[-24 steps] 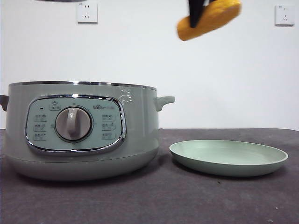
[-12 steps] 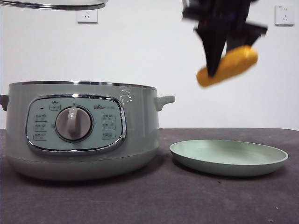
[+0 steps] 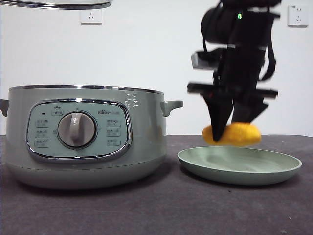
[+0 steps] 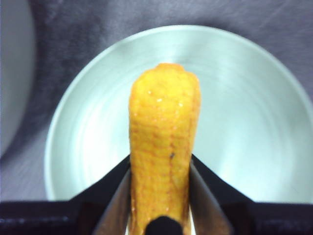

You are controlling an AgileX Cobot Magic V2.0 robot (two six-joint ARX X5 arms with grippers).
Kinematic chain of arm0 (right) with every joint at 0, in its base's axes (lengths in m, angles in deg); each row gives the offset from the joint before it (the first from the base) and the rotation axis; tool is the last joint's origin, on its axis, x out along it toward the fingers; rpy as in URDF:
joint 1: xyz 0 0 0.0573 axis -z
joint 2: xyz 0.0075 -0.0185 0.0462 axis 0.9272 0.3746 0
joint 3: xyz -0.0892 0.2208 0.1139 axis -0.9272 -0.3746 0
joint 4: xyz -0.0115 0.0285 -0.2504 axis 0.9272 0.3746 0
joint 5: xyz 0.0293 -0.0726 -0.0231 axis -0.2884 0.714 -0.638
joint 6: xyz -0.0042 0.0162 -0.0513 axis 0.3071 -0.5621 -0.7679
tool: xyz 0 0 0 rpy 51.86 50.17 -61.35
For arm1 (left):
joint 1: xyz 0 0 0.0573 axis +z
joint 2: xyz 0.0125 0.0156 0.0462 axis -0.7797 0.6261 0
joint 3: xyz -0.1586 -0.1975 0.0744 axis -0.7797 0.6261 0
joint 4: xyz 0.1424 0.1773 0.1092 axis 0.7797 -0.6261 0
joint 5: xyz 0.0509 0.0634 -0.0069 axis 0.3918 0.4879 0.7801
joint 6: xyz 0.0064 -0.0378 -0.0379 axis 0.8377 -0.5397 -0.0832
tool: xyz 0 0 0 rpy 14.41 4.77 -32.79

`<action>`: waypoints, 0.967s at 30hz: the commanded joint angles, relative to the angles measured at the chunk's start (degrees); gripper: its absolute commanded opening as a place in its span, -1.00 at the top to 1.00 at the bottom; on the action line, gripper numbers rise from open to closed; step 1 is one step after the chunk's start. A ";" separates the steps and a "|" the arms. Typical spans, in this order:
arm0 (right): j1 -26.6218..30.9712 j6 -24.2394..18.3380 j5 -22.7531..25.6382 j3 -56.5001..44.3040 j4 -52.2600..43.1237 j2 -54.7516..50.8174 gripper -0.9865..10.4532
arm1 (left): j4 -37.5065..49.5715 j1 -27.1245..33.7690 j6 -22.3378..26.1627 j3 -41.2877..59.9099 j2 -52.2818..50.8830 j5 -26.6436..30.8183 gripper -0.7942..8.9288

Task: Take the corn out from the steamer,put the corn on the plate,close the lid

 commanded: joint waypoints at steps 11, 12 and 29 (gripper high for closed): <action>0.39 0.76 1.66 -5.33 -6.27 1.77 0.46 | 2.80 0.04 0.28 -0.50 -0.48 0.09 0.85; 0.50 0.76 1.66 -5.33 -6.12 1.77 0.42 | 2.78 0.04 0.28 -0.50 -0.48 0.09 0.85; 1.05 2.97 1.64 -5.33 -5.07 -2.40 0.11 | 2.69 0.04 0.26 -0.50 2.91 -0.46 0.85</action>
